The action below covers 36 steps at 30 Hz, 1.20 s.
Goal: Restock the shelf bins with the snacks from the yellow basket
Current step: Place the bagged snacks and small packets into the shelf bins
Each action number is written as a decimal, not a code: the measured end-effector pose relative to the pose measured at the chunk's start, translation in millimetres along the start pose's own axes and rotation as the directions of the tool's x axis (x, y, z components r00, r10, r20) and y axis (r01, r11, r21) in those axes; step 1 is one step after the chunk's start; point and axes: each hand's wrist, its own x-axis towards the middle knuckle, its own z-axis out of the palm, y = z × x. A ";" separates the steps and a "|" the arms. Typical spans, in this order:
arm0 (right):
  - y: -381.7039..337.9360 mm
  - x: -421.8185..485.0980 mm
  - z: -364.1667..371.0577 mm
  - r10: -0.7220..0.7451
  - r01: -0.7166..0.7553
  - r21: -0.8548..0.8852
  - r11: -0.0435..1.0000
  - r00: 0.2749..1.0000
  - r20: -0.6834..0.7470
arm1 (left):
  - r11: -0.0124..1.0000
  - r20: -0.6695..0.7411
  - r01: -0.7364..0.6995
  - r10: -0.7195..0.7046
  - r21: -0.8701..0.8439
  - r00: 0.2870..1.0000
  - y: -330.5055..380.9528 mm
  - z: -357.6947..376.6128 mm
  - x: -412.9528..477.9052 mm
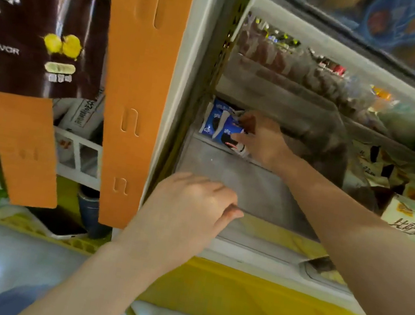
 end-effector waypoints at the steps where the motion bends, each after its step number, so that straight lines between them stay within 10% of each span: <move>1: -2.7 5.2 4.6 -0.029 0.029 -0.001 1.000 0.999 0.024 | 1.000 0.010 -0.007 0.007 -0.001 1.000 -0.9 0.0 0.5; 13: -14.5 25.4 21.8 -0.162 0.153 -0.402 0.903 0.987 0.011 | 0.998 0.102 -0.066 0.066 -0.005 0.993 -7.1 -0.6 2.1; 25: -3.2 -144.9 -46.6 -0.134 0.134 0.003 0.991 0.987 -0.086 | 0.992 0.011 -0.062 0.061 0.112 0.998 32.3 17.0 -3.7; 31: 43.8 -264.8 -49.8 -0.181 0.161 -0.228 0.960 0.981 -0.069 | 0.984 -0.010 -0.169 0.169 0.058 0.985 74.9 48.4 -13.8; 36: 99.9 -358.8 -31.5 0.041 -0.068 -0.160 0.985 0.985 -0.169 | 0.977 0.248 -0.182 0.206 -0.114 0.947 115.1 110.9 -51.2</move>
